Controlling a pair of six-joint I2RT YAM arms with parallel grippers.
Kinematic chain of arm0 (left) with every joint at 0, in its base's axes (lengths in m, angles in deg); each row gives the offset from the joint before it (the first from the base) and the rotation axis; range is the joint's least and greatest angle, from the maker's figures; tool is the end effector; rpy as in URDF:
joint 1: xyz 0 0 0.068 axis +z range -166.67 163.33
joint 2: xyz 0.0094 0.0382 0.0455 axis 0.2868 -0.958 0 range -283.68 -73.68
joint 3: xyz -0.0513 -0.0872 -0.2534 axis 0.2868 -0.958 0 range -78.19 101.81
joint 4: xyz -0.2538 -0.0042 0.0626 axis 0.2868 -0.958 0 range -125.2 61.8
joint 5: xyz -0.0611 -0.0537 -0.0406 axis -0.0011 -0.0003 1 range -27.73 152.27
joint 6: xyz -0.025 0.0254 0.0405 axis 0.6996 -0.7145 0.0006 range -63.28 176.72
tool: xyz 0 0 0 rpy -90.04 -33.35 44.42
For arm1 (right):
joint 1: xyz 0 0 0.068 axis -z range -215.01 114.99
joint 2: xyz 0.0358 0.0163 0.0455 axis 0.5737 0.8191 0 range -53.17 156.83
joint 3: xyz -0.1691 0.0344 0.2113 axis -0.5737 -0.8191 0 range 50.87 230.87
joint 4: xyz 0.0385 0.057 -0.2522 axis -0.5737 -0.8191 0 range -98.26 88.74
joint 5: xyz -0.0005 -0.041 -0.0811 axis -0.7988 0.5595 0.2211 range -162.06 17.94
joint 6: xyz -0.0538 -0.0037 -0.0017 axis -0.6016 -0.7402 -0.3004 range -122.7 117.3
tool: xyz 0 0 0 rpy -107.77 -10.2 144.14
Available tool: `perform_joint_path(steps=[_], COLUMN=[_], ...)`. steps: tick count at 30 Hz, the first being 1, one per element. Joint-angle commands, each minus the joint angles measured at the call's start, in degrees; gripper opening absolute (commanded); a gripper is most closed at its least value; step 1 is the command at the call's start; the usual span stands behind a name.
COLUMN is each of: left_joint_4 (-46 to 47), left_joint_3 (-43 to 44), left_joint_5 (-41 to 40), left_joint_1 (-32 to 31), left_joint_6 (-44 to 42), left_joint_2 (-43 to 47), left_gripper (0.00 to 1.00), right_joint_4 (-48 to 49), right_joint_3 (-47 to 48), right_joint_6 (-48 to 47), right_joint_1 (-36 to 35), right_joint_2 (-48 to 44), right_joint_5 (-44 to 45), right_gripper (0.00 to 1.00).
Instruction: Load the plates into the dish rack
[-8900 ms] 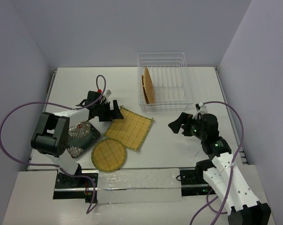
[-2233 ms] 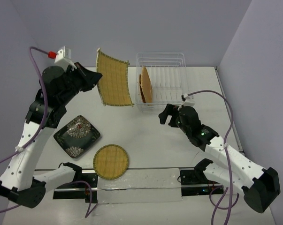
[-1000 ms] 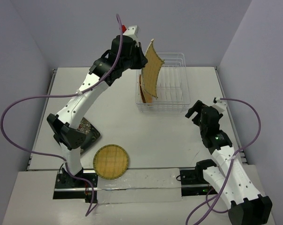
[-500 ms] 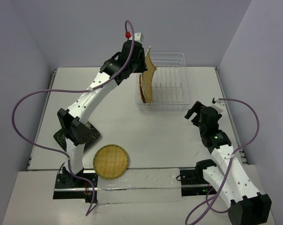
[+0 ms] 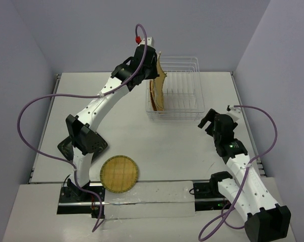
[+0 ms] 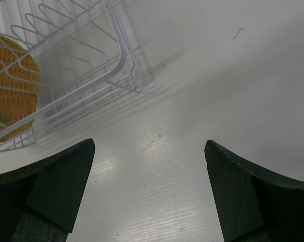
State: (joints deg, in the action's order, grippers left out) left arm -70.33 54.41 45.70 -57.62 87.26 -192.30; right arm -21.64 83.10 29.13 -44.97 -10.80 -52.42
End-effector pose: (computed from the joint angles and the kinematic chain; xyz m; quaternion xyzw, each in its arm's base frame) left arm 0.3577 -0.2972 0.4117 0.0032 0.8521 -0.1968 0.4849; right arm 0.1688 0.0174 0.2528 0.2454 0.8240 0.0361 0.5095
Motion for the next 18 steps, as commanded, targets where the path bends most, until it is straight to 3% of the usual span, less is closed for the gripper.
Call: perform_joint_path(steps=[1,7,18], left_joint_4=[4.5,5.4,4.5], left_joint_3=[3.9,4.6,3.7], left_joint_5=[1.4,4.9,2.5], left_joint_1=[-0.2,0.0,0.6], left_joint_6=[1.8,1.5,3.2], left_joint_2=[-0.2,-0.8,-3.6], left_gripper=[0.00,0.00,0.00], right_joint_4=[1.0,1.0,1.0], right_joint_3=[-0.4,-0.3,-0.4], right_joint_6=[-0.4,-0.7,-0.7], right_joint_1=[0.4,0.5,0.5], right_joint_2=[0.3,1.0,1.5], right_joint_5=[0.5,0.4,-0.2], right_gripper=[0.97,0.97,0.97])
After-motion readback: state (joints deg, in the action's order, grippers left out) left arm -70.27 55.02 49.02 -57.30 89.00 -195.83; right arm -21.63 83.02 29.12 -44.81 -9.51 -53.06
